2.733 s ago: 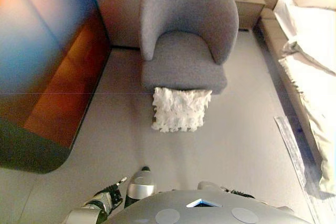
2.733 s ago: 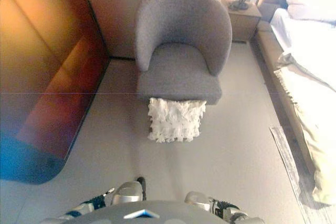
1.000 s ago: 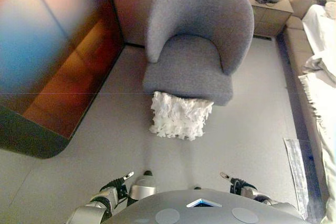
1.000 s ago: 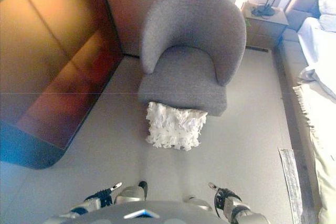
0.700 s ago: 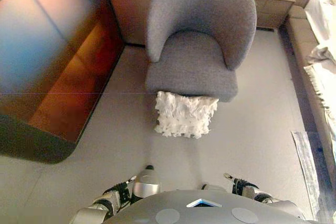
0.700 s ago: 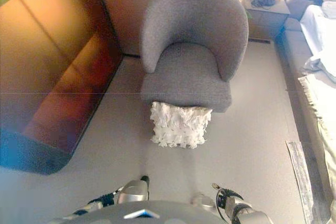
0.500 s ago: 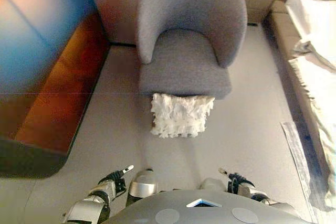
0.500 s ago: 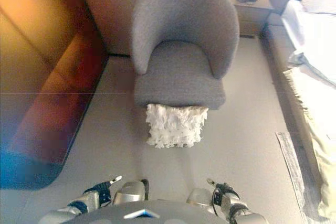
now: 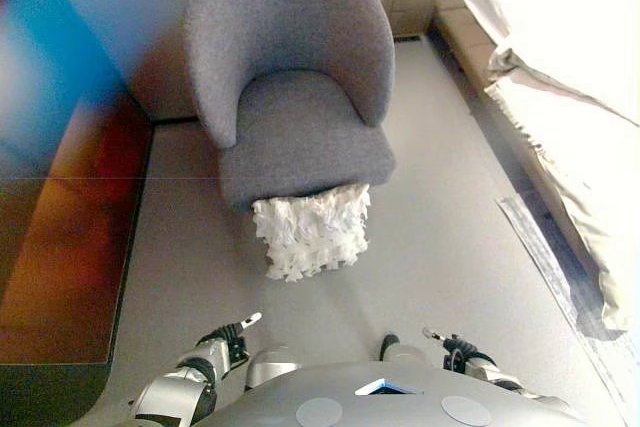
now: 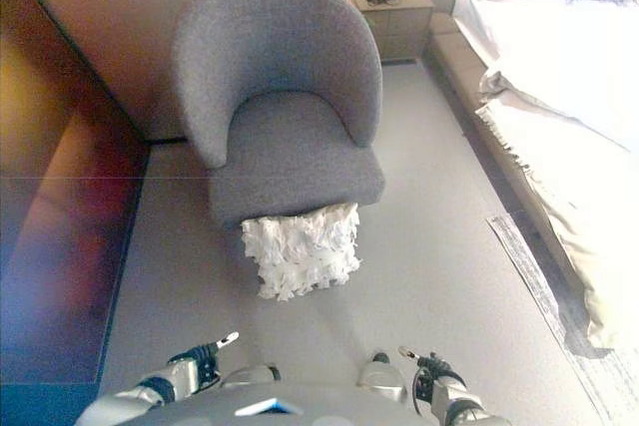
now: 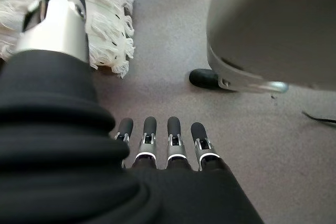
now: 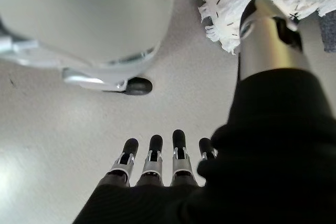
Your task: Pick up the cushion and take it to the sofa
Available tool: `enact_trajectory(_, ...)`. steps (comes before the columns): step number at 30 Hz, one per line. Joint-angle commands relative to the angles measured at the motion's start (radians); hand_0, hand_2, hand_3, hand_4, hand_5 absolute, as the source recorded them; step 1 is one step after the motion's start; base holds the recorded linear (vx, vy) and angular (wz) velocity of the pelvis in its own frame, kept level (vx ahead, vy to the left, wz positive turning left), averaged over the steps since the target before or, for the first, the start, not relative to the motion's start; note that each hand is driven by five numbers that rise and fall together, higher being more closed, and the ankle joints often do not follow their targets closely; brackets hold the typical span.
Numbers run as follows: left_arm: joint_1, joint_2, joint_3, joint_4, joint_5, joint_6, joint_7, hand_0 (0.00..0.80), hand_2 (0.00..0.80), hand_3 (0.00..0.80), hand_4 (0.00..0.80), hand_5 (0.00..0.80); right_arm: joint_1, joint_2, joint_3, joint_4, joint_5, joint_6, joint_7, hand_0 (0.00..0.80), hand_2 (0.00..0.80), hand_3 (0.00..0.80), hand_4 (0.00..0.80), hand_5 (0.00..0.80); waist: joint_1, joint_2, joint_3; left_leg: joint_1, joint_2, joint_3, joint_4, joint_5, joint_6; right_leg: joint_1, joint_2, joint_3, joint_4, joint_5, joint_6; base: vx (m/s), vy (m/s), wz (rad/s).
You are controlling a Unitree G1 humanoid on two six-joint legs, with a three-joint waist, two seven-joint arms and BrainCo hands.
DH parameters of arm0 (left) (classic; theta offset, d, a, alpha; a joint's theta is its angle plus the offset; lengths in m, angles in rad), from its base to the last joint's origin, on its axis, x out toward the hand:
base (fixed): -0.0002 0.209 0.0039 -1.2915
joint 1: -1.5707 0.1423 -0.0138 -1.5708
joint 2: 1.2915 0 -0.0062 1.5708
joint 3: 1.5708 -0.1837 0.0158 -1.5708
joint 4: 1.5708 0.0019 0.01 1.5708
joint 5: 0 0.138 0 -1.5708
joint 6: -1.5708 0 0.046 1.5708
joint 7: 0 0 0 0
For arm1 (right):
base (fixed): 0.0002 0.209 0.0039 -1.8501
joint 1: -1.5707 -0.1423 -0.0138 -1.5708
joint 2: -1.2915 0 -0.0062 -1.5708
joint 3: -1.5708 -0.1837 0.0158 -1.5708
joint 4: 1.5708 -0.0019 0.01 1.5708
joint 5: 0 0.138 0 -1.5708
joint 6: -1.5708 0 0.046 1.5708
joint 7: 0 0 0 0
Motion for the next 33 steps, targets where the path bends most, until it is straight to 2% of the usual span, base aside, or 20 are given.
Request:
enact_trajectory(1, -0.037, 0.033, 0.046, 0.040, -0.002, -0.024, 0.057, 0.000, 0.000, 0.000, 0.000, 0.000, -0.037, 0.006, 0.002, -0.005, -0.057, 0.008, 0.002, 0.000, 0.000, 0.000, 0.000, 0.000, 0.007, -0.050, 0.023, -0.066, 0.009, -0.025, 0.084, -0.014, 0.042, -0.013, -0.139, 0.073, -0.101, 0.160, 0.082, 0.246, -0.417, 0.14)
enact_trajectory(3, -0.038, 0.031, 0.053, 0.038, -0.011, -0.031, 0.086, 0.000, 0.000, 0.000, 0.000, 0.000, -0.046, 0.007, 0.011, 0.003, -0.052, 0.018, 0.004, 0.000, 0.000, 0.000, 0.000, 0.000, 0.009, -0.060, 0.032, -0.074, 0.042, -0.047, 0.148, -0.031, 0.027, -0.003, -0.120, 0.073, -0.078, 0.113, 0.079, 0.262, -0.435, 0.26)
enact_trajectory(5, -0.031, 0.028, 0.062, 0.036, -0.020, -0.037, 0.088, 0.000, 0.000, 0.000, 0.000, 0.000, -0.056, 0.002, 0.015, 0.005, -0.065, 0.028, 0.011, 0.000, 0.000, 0.000, 0.000, 0.000, 0.010, -0.065, 0.038, -0.073, 0.050, -0.073, 0.193, -0.045, 0.018, -0.007, -0.109, 0.069, -0.047, 0.089, 0.070, 0.214, -0.316, 0.33)
enact_trajectory(7, -0.018, 0.012, 0.049, 0.037, 0.014, -0.035, 0.053, 0.000, 0.000, 0.000, 0.000, 0.000, -0.065, -0.014, 0.039, 0.003, -0.065, 0.048, -0.011, 0.000, 0.000, 0.000, 0.000, 0.000, 0.019, -0.064, 0.044, -0.085, 0.069, -0.120, 0.230, 0.009, 0.001, 0.000, -0.076, 0.071, -0.038, 0.064, 0.036, 0.182, -0.294, 0.25)
enact_trajectory(8, -0.014, 0.004, 0.033, 0.037, -0.001, -0.040, 0.050, 0.000, 0.000, 0.000, 0.000, 0.000, -0.069, -0.020, 0.044, 0.004, -0.045, 0.058, -0.019, 0.000, 0.000, 0.000, 0.000, 0.000, 0.026, -0.063, 0.044, -0.096, 0.079, -0.129, 0.238, 0.037, -0.005, 0.011, -0.066, 0.058, -0.047, 0.062, 0.027, 0.102, -0.241, 0.23)
enact_trajectory(11, -0.009, -0.014, 0.030, 0.031, -0.030, -0.042, 0.050, 0.000, 0.000, 0.000, 0.000, 0.000, -0.079, -0.029, 0.048, 0.016, -0.053, 0.056, -0.003, 0.000, 0.000, 0.000, 0.000, 0.000, 0.037, -0.064, 0.045, -0.107, 0.089, -0.128, 0.245, 0.076, -0.008, 0.043, -0.045, 0.028, -0.073, 0.047, 0.007, 0.104, -0.249, 0.15)
enact_trajectory(14, -0.011, -0.022, 0.028, 0.030, -0.011, -0.055, 0.045, 0.000, 0.000, 0.000, 0.000, 0.000, -0.081, -0.029, 0.051, 0.022, -0.042, 0.057, -0.010, 0.000, 0.000, 0.000, 0.000, 0.000, 0.037, -0.067, 0.041, -0.115, 0.085, -0.110, 0.260, 0.077, 0.000, 0.053, -0.035, 0.011, -0.078, 0.036, -0.005, 0.078, -0.180, 0.16)
enact_trajectory(15, -0.018, -0.028, 0.005, 0.016, 0.028, -0.061, 0.048, 0.000, 0.000, 0.000, 0.000, 0.000, -0.080, -0.033, 0.046, 0.036, -0.011, 0.057, -0.029, 0.000, 0.000, 0.000, 0.000, 0.000, 0.033, -0.065, 0.037, -0.133, 0.080, -0.054, 0.296, 0.079, 0.006, 0.070, -0.017, -0.023, -0.085, 0.019, -0.024, 0.119, -0.256, 0.25)
enact_trajectory(16, -0.020, -0.028, -0.006, 0.009, 0.020, -0.057, 0.050, 0.000, 0.000, 0.000, 0.000, 0.000, -0.083, -0.038, 0.044, 0.039, 0.003, 0.057, -0.035, 0.000, 0.000, 0.000, 0.000, 0.000, 0.034, -0.062, 0.038, -0.144, 0.071, -0.058, 0.305, 0.087, 0.005, 0.075, -0.010, -0.030, -0.088, 0.017, -0.029, 0.153, -0.298, 0.49)
enact_trajectory(17, -0.019, -0.027, -0.013, 0.008, 0.004, -0.064, 0.052, 0.000, 0.000, 0.000, 0.000, 0.000, -0.088, -0.042, 0.044, 0.040, 0.010, 0.060, -0.036, 0.000, 0.000, 0.000, 0.000, 0.000, 0.040, -0.057, 0.039, -0.147, 0.040, -0.069, 0.289, 0.077, 0.010, 0.078, -0.006, -0.036, -0.091, 0.018, -0.025, 0.088, -0.102, 0.72)
enact_trajectory(19, -0.008, -0.030, -0.011, 0.008, 0.007, -0.072, 0.042, 0.000, 0.000, 0.000, 0.000, 0.000, -0.094, -0.046, 0.041, 0.042, 0.005, 0.066, -0.030, 0.000, 0.000, 0.000, 0.000, 0.000, 0.048, -0.041, 0.039, -0.133, 0.002, -0.071, 0.234, 0.068, 0.019, 0.084, 0.009, -0.046, -0.085, 0.007, -0.030, 0.124, -0.023, 0.66)
enact_trajectory(21, 0.001, -0.031, -0.009, 0.009, 0.022, -0.069, 0.029, 0.000, 0.000, 0.000, 0.000, 0.000, -0.094, -0.045, 0.044, 0.044, 0.017, 0.066, -0.037, 0.000, 0.000, 0.000, 0.000, 0.000, 0.046, -0.024, 0.037, -0.107, 0.004, -0.049, 0.154, 0.078, 0.015, 0.089, 0.022, -0.058, -0.082, 0.000, -0.037, 0.138, 0.055, 0.34)
enact_trajectory(22, 0.007, -0.031, -0.009, 0.013, 0.029, -0.067, 0.020, 0.000, 0.000, 0.000, 0.000, 0.000, -0.092, -0.042, 0.047, 0.046, 0.029, 0.064, -0.041, 0.000, 0.000, 0.000, 0.000, 0.000, 0.045, -0.013, 0.033, -0.095, 0.020, -0.049, 0.094, 0.102, 0.003, 0.092, 0.031, -0.063, -0.082, -0.003, -0.039, 0.145, 0.105, 0.29)
enact_trajectory(24, 0.010, -0.030, -0.016, 0.016, 0.033, -0.065, 0.000, 0.000, 0.000, 0.000, 0.000, 0.000, -0.090, -0.039, 0.048, 0.043, 0.024, 0.058, -0.043, 0.000, 0.000, 0.000, 0.000, 0.000, 0.045, 0.003, 0.031, -0.080, 0.041, -0.069, 0.016, 0.156, -0.025, 0.101, 0.041, -0.063, -0.088, -0.005, -0.036, 0.151, 0.121, 0.19)
enact_trajectory(27, 0.008, -0.033, -0.013, 0.015, 0.049, -0.065, -0.018, 0.000, 0.000, 0.000, 0.000, 0.000, -0.085, -0.035, 0.053, 0.034, 0.041, 0.051, -0.065, 0.000, 0.000, 0.000, 0.000, 0.000, 0.054, 0.014, 0.032, -0.079, 0.050, -0.100, -0.026, 0.190, -0.046, 0.113, 0.037, -0.067, -0.087, -0.015, -0.028, 0.168, 0.150, 0.09)
enact_trajectory(30, 0.006, -0.030, -0.012, 0.016, 0.087, -0.072, -0.020, 0.000, 0.000, 0.000, 0.000, 0.000, -0.090, -0.030, 0.040, 0.035, 0.075, 0.039, -0.110, 0.000, 0.000, 0.000, 0.000, 0.000, 0.049, 0.009, 0.033, -0.069, 0.031, -0.088, -0.018, 0.141, -0.027, 0.101, 0.008, -0.066, -0.044, -0.026, -0.019, 0.170, 0.162, -0.05)
enact_trajectory(33, 0.003, -0.008, -0.018, 0.007, 0.084, -0.079, -0.023, 0.000, 0.000, 0.000, 0.000, 0.000, -0.085, -0.027, 0.019, 0.031, 0.047, 0.023, -0.105, 0.000, 0.000, 0.000, 0.000, 0.000, 0.032, 0.009, 0.037, -0.048, 0.018, -0.074, -0.012, 0.111, -0.001, 0.081, -0.001, -0.058, 0.040, -0.060, -0.012, 0.243, 0.192, -0.15)
